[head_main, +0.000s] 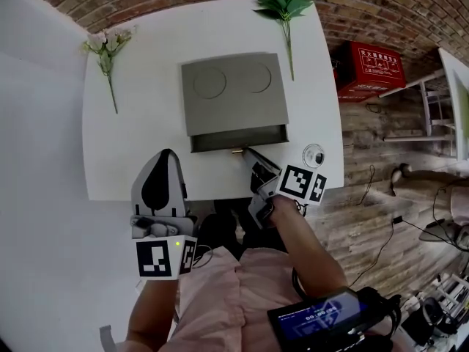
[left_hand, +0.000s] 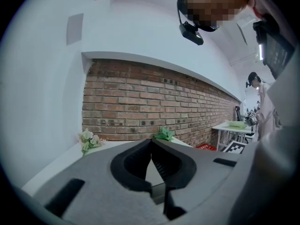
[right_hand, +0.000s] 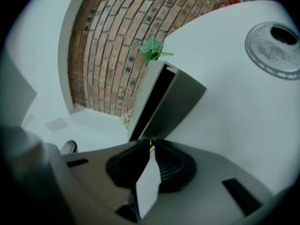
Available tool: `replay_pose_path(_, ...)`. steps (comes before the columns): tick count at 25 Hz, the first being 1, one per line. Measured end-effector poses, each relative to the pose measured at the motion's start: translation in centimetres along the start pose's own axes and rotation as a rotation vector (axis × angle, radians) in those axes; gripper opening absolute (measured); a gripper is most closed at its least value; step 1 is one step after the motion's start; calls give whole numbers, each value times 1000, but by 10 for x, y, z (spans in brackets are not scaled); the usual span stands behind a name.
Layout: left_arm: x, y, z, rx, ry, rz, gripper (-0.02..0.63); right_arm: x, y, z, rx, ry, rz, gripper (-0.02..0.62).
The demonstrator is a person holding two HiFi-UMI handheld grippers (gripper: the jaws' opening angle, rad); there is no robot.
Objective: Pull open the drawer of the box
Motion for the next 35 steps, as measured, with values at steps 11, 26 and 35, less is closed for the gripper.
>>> replay_pose_path(11, -4, -15, 6, -12, 14, 7, 9, 8, -13, 3, -1, 1, -3, 40)
replay_pose_path(26, -7, -33, 14, -10, 23, 13, 9, 20, -28, 7, -2, 2, -3, 40)
replay_pose_path(35, -10, -34, 16, -31, 27, 22, 9, 24, -32, 9, -4, 0, -22, 40)
Point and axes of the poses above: the fingertips, and each gripper's own axes: y forward along the fingers, z to its right, x out of its underside, the point moved 9 cm from there along -y, backward along the fingers, and after that the axes turned 11 degrees about z, right-handed, at the moved point
